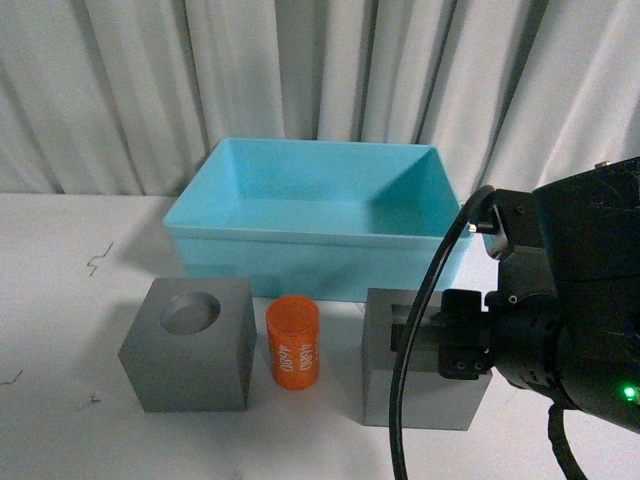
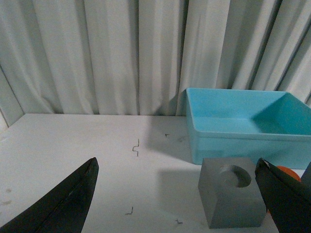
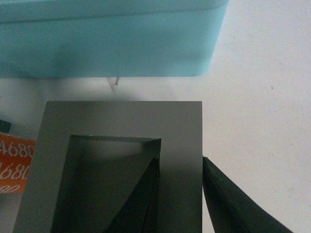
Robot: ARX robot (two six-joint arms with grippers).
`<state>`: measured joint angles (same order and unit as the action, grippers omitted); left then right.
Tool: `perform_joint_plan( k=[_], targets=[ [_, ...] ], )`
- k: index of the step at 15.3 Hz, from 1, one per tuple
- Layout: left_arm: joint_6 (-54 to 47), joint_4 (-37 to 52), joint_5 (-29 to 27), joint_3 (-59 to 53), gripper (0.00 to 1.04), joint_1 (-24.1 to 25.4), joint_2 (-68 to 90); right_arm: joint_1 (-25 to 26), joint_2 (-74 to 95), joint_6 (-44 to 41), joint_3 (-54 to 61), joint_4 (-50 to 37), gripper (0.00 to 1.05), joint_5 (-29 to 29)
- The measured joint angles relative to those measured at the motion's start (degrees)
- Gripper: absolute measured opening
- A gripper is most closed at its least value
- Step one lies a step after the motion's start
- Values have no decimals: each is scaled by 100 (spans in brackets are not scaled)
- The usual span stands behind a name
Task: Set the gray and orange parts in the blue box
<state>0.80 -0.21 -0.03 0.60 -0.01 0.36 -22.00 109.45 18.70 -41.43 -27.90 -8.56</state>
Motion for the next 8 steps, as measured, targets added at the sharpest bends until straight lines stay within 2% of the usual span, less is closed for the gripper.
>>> perform_joint_plan(
  k=[1, 5, 6, 8],
  targets=[
    [0, 2, 0, 0, 98, 0, 0, 28, -92, -2, 61, 26, 20, 4],
    [0, 0, 2, 0, 98, 0, 0, 94, -1976, -304, 634, 719, 19, 70],
    [0, 2, 2, 0, 98, 0, 0, 299, -2745, -468, 431, 809, 19, 229],
    [0, 0, 2, 0, 98, 0, 0, 868, -2621, -717, -809, 380, 19, 155]
  ],
)
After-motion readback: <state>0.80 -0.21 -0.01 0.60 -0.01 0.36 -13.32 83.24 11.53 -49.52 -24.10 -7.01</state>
